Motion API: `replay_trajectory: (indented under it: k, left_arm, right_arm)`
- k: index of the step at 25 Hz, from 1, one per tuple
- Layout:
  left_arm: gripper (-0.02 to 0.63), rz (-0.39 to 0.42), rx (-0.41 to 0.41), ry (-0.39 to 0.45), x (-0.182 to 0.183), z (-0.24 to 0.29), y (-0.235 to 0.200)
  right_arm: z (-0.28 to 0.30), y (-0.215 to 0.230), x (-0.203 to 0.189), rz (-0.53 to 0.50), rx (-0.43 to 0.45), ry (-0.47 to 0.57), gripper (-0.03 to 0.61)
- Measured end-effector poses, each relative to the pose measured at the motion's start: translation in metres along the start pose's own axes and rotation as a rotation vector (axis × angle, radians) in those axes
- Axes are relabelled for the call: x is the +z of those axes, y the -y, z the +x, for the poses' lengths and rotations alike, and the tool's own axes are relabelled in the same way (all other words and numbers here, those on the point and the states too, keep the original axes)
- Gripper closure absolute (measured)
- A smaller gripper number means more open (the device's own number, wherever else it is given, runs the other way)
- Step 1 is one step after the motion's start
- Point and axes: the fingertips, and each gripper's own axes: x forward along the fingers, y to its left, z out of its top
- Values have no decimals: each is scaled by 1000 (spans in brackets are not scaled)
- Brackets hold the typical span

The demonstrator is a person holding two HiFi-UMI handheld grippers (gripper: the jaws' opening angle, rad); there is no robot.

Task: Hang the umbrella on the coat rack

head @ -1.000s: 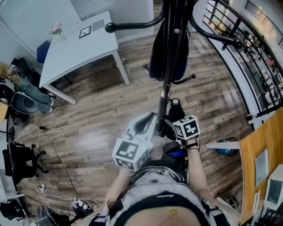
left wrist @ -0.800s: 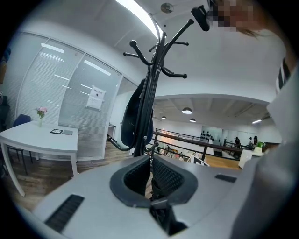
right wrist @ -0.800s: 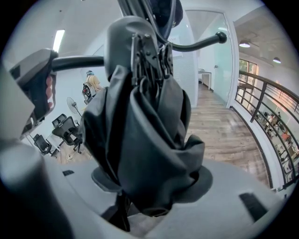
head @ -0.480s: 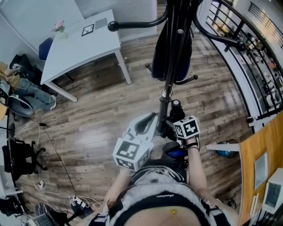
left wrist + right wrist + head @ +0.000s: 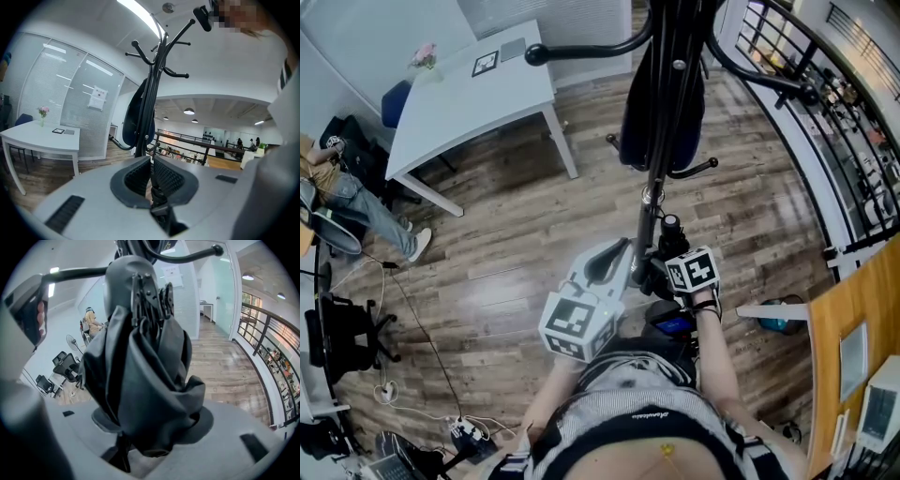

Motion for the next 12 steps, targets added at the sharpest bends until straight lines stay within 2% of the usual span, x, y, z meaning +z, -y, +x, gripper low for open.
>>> replay_trajectory:
  k: [12]
  left_arm:
    - [594,2,3,-6,-2,0,0]
  right_arm:
    - [14,0,-12,-3,15,-29,313]
